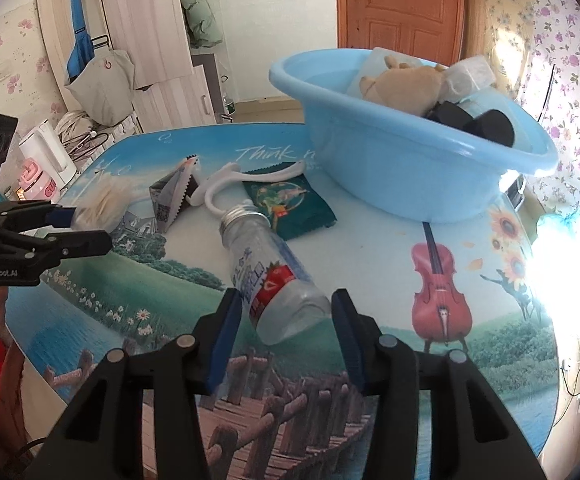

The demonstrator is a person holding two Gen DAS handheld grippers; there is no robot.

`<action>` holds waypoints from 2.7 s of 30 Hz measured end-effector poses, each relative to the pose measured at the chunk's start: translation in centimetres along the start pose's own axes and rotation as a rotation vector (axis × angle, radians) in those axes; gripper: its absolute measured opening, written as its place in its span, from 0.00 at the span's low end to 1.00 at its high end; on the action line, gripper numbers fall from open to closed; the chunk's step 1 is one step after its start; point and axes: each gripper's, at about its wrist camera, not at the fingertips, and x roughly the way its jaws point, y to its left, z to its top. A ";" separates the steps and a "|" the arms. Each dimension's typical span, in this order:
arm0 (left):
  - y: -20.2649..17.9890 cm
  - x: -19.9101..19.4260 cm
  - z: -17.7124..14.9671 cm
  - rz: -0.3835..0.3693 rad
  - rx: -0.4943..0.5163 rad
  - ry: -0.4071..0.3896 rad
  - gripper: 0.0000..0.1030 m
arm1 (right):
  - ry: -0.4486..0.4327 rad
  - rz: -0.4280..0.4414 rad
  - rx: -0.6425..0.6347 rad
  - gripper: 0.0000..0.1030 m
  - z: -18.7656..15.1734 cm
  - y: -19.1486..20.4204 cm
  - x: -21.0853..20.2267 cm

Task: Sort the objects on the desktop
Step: 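Grasp the cotton swab bag with the left tool while the right tool grasps the clear bottle, then carry the swab bag and bottle over the blue basin, lower them in and open both tools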

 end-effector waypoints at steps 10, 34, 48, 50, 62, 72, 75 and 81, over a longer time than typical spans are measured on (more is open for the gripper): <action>-3.7 -0.1 -1.9 -0.043 0.055 0.025 0.57 | 0.002 -0.083 0.079 0.44 -2.3 -2.1 -1.9; -3.1 0.7 -2.3 0.100 0.070 -0.005 0.75 | 0.032 -0.069 0.049 0.56 -3.9 -0.3 -2.2; -3.0 -1.9 -1.1 0.049 0.057 -0.082 0.47 | -0.030 0.004 0.020 0.38 -3.1 -0.1 -2.6; -3.4 -2.6 -0.6 0.039 0.062 -0.099 0.47 | -0.059 0.015 0.019 0.38 -2.7 0.0 -3.3; -6.7 -3.9 4.0 -0.023 0.121 -0.164 0.47 | -0.238 0.030 0.054 0.38 0.9 -1.2 -7.3; -9.8 -1.8 11.1 -0.070 0.170 -0.224 0.47 | -0.315 0.014 0.105 0.38 4.6 -5.0 -7.4; -10.6 -0.7 12.7 -0.076 0.185 -0.225 0.47 | -0.316 0.010 0.131 0.38 5.5 -6.4 -6.7; -11.6 1.9 15.1 -0.093 0.192 -0.217 0.48 | -0.317 0.002 0.147 0.38 6.7 -8.5 -5.5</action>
